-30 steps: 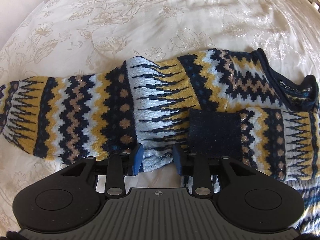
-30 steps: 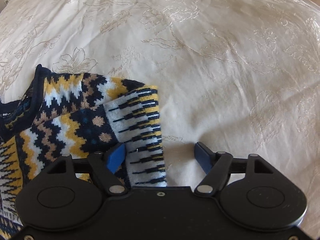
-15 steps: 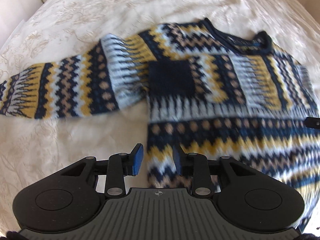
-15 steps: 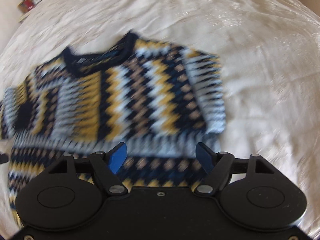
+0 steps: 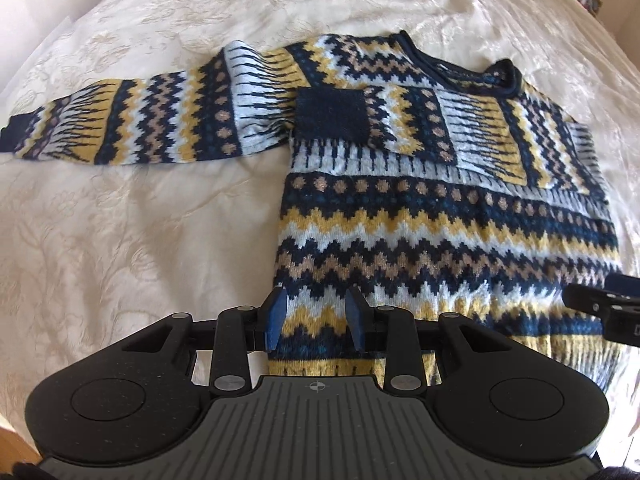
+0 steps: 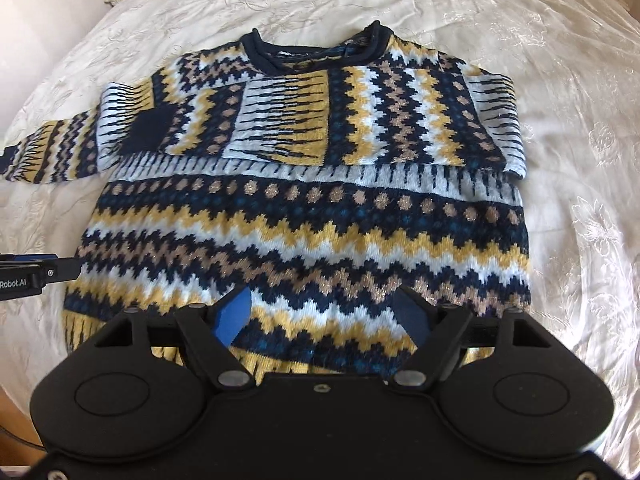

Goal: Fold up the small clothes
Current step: 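Move the left gripper to the other sleeve's navy cuff and grasp it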

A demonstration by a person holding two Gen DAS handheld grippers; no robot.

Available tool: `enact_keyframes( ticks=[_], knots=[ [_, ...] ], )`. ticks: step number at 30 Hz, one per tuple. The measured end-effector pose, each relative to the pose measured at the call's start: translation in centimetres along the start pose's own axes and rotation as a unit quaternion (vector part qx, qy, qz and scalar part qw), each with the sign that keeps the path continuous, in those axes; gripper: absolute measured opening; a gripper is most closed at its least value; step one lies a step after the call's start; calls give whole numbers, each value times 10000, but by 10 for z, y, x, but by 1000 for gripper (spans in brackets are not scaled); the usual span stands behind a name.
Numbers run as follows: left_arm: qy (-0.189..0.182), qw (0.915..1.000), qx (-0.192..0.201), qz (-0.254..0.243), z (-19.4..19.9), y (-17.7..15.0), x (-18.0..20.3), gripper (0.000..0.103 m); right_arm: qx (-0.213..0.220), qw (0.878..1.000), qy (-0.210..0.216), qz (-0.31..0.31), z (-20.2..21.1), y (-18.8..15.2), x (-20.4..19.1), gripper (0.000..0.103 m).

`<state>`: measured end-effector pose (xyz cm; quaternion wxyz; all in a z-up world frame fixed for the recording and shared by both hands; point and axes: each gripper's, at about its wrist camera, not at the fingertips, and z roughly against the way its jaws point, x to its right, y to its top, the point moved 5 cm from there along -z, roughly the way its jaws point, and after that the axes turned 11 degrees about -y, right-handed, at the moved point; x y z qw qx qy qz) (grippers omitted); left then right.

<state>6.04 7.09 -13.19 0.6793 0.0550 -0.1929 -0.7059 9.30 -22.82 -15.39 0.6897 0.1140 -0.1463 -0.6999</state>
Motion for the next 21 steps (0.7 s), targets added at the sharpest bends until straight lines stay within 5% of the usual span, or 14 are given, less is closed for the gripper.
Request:
enact_keyframes(
  ticks=[6, 11, 13, 15, 21],
  knots=[
    [-186, 9988, 411, 203, 26, -7, 13, 31, 414, 9984, 321, 208, 22, -2, 7, 100],
    [-190, 9975, 572, 361, 39, -13, 26, 33, 699, 9958, 530, 248, 40, -2, 16, 102],
    [-184, 9967, 645, 461, 43, -16, 30, 42, 792, 9948, 577, 273, 44, -3, 20, 102],
    [-123, 9960, 718, 523, 47, -19, 32, 61, 849, 9940, 642, 254, 47, -3, 25, 102],
    [-115, 9918, 874, 929, 57, -25, 19, 82, 879, 9916, 925, 210, 49, -4, 37, 102]
  ],
)
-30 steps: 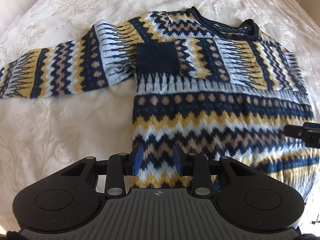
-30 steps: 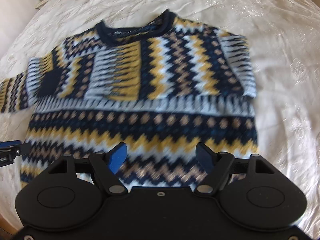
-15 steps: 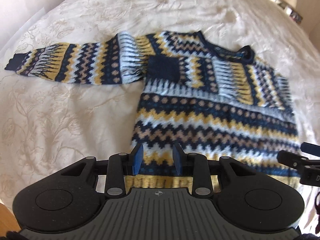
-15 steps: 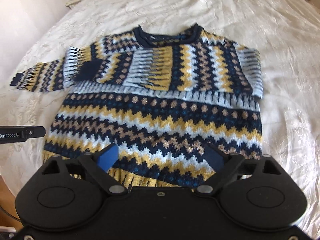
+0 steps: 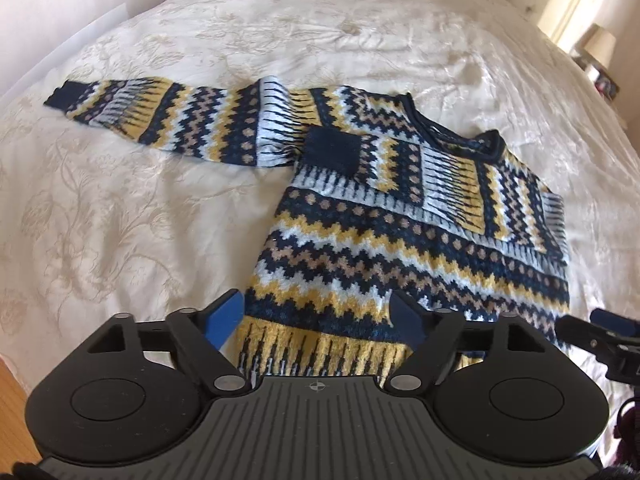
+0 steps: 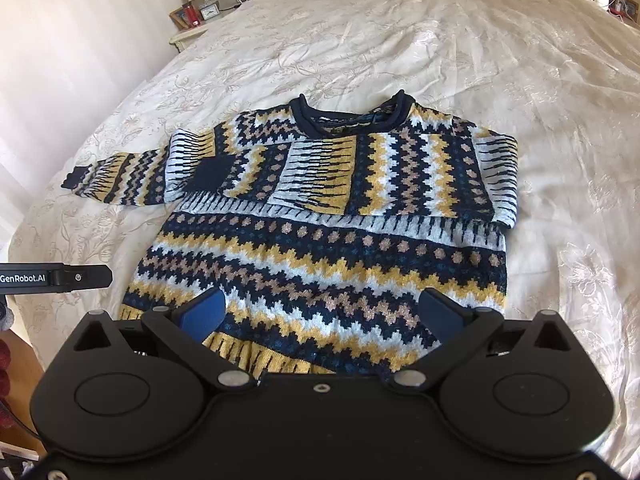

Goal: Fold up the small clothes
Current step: 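Move the left gripper to the other sleeve's navy cuff and grasp it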

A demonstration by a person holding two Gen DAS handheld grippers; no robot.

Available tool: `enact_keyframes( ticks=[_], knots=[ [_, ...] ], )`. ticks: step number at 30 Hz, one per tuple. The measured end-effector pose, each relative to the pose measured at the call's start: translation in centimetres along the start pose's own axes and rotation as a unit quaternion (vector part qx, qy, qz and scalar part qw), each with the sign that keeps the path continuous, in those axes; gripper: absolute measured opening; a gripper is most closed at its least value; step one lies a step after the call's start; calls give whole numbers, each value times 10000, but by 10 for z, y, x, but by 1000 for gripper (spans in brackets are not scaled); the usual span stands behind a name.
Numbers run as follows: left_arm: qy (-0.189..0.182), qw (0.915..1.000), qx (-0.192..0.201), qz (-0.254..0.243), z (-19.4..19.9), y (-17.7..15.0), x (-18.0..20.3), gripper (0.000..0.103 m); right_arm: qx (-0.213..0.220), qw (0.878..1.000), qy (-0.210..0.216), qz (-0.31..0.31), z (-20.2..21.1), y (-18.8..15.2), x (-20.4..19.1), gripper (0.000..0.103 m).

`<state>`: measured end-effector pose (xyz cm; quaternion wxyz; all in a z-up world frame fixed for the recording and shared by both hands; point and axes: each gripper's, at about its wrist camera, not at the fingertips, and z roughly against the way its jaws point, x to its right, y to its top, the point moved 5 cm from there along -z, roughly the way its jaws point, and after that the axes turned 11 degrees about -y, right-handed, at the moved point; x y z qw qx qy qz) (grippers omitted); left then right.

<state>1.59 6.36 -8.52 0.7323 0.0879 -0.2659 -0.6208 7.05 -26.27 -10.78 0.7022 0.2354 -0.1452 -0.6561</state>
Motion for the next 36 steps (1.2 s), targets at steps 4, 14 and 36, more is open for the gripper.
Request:
enact_keyframes(
  ticks=[4, 14, 36],
  knots=[
    [52, 9997, 148, 189, 5, 9, -24, 88, -83, 9998, 180, 34, -3, 0, 0, 102],
    [-27, 9980, 323, 545, 4, 81, -135, 88, 32, 9998, -89, -168, -12, 23, -21, 102],
    [145, 9971, 225, 709, -67, 218, -364, 88, -301, 9918, -653, -1057, -49, 71, -149, 102]
  ],
)
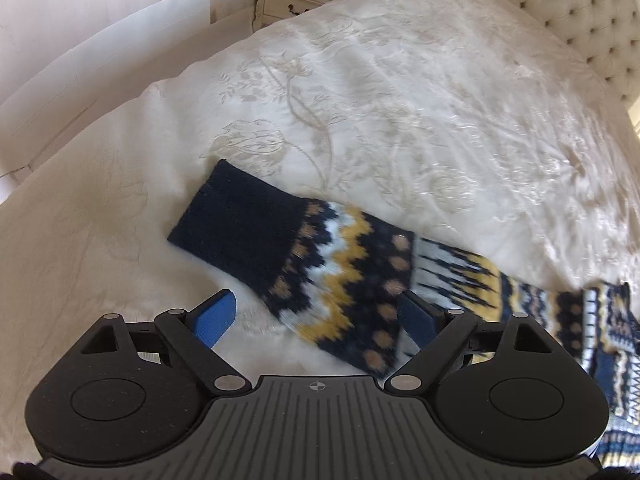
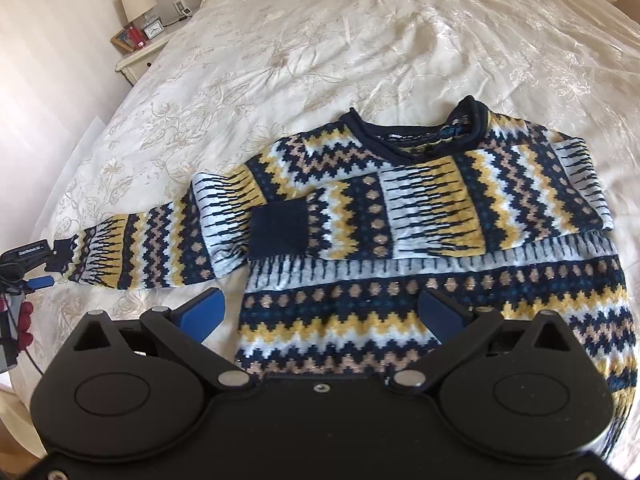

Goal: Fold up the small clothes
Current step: 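Move the left gripper to the other sleeve's navy cuff and grasp it, then lift the cuff with the left gripper, fold sleeve over the body, release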

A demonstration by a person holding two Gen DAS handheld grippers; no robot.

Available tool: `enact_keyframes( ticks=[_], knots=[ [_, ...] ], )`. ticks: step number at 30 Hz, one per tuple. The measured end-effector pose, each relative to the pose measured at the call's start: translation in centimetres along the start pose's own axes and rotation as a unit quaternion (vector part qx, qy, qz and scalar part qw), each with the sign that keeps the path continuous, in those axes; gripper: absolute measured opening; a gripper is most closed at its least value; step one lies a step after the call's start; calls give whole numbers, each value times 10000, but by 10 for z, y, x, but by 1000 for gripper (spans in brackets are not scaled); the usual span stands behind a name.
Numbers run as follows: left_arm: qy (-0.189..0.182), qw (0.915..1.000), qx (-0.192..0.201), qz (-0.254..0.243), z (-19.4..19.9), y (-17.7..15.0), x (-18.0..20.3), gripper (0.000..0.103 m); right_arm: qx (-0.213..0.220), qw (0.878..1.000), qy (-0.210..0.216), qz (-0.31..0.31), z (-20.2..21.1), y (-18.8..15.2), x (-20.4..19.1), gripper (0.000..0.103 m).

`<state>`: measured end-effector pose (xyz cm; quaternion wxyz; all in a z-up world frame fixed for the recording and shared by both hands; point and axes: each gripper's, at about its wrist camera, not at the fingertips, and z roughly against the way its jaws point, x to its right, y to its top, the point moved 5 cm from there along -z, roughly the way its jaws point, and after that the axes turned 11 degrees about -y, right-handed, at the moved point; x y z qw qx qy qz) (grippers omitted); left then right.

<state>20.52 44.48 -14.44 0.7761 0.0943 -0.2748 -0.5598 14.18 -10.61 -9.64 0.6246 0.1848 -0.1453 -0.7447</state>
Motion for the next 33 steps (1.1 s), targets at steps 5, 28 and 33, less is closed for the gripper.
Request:
enact_keyframes(
  ticks=[5, 28, 33],
  knots=[
    [-275, 9993, -7, 246, -22, 5, -19, 93, -99, 9999, -123, 58, -4, -1, -17, 102],
    [-799, 9950, 566, 192, 18, 13, -10, 6, -475, 9974, -36, 537, -20, -5, -55, 102],
    [-1068, 9896, 958, -100, 59, 24, 32, 6, -468, 9977, 26, 480, -21, -7, -45, 102]
  ],
)
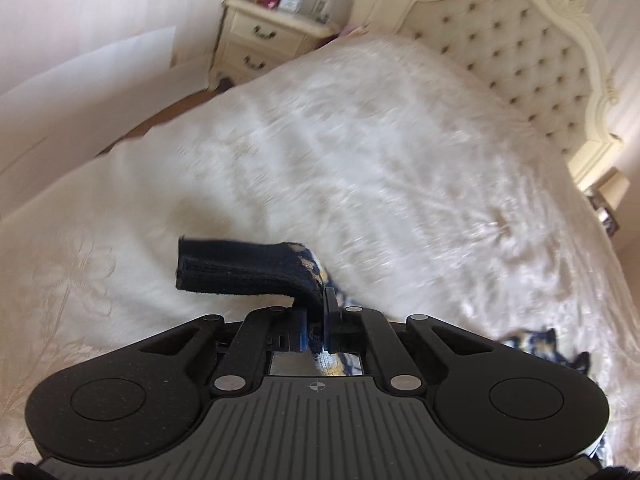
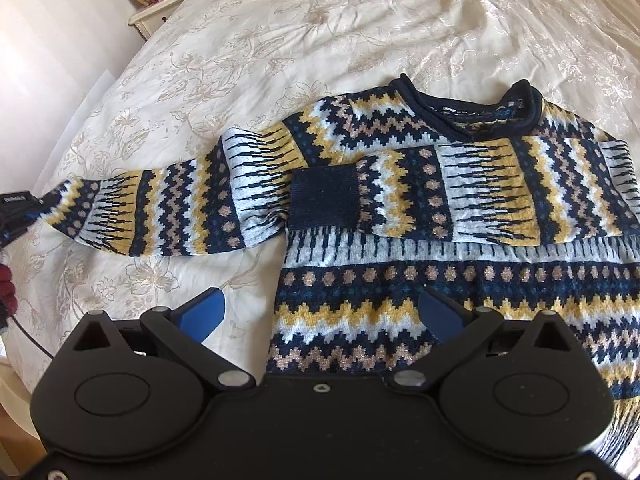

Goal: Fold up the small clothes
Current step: 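Lift the cuff with the left gripper, fold sleeve over the body, release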

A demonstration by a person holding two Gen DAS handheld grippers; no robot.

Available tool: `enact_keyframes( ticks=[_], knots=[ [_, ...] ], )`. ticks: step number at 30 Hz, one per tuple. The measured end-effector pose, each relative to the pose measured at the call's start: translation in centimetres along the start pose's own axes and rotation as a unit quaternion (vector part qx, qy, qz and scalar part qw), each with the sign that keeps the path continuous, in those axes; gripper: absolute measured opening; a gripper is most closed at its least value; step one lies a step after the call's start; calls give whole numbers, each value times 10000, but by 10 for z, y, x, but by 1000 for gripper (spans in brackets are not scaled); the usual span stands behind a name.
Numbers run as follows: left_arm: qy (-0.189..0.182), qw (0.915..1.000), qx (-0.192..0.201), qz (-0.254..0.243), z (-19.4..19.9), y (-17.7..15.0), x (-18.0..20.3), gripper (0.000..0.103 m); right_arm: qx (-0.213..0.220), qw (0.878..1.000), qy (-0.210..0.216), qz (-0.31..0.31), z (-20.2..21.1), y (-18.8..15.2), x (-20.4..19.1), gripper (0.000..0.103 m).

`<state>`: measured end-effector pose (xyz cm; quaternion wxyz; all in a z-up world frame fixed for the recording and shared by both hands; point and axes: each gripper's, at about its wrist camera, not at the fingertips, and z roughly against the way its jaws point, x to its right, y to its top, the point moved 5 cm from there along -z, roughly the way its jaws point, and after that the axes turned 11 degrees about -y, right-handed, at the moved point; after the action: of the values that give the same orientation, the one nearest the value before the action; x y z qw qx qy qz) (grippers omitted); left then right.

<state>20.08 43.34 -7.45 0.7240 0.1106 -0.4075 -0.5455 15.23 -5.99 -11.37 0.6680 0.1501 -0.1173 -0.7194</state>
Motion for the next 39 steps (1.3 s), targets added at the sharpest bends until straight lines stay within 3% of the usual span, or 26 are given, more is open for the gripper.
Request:
enact_keyframes(
  ticks=[11, 15, 21, 30, 39],
  knots=[
    [-670, 9927, 567, -831, 29, 11, 157, 6, 78, 9992, 392, -10, -1, -7, 47, 102],
    [-786, 9898, 599, -1029, 24, -5, 224, 6, 61, 9981, 608, -37, -4, -6, 82, 102],
    [-897, 9865, 427, -1299, -18, -49, 316, 6, 76, 9969, 778, 53, -4, -6, 147, 102],
    [-972, 9855, -364, -1345, -117, -134, 405, 6, 20, 9972, 750, 49, -5, -11, 229, 103],
    [-976, 9705, -1258, -1811, -172, -195, 449, 10, -60, 9976, 637, -265, -11, -16, 272, 102]
  ],
)
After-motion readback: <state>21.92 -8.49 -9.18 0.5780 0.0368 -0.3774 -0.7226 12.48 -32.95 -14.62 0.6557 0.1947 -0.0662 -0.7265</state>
